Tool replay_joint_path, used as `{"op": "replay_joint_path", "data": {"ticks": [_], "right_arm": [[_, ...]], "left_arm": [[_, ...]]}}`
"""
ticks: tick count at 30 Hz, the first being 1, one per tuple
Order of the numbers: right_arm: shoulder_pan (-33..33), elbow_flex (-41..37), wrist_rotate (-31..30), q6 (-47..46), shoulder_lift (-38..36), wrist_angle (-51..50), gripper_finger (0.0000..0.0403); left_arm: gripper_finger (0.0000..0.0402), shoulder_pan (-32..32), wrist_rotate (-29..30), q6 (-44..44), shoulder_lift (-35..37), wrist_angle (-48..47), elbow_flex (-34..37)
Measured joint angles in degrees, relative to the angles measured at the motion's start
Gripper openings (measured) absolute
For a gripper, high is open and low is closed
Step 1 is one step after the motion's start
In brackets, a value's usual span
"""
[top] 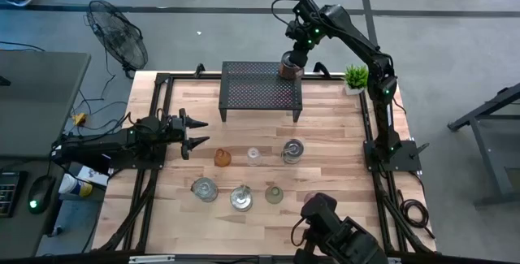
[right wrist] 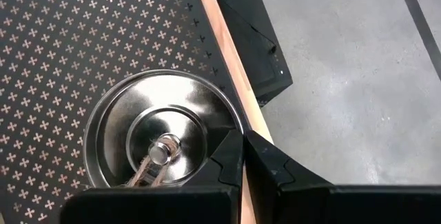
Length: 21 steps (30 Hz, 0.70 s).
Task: Pick & Place candle stick holders
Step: Put the orange scented candle on the shelf
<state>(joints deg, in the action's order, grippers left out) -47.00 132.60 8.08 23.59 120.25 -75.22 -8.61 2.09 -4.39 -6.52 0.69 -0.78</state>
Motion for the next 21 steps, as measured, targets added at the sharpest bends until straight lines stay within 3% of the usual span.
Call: {"op": "replay_joint_path", "data": {"ticks": [21], "right_arm": [[0.02, 0.11, -0.85, 1.53, 1.46, 1.38, 0.0000]], "left_arm": [[0.0248, -0.01, -0.02, 0.01, 0.01, 0.01, 0.00]]}}
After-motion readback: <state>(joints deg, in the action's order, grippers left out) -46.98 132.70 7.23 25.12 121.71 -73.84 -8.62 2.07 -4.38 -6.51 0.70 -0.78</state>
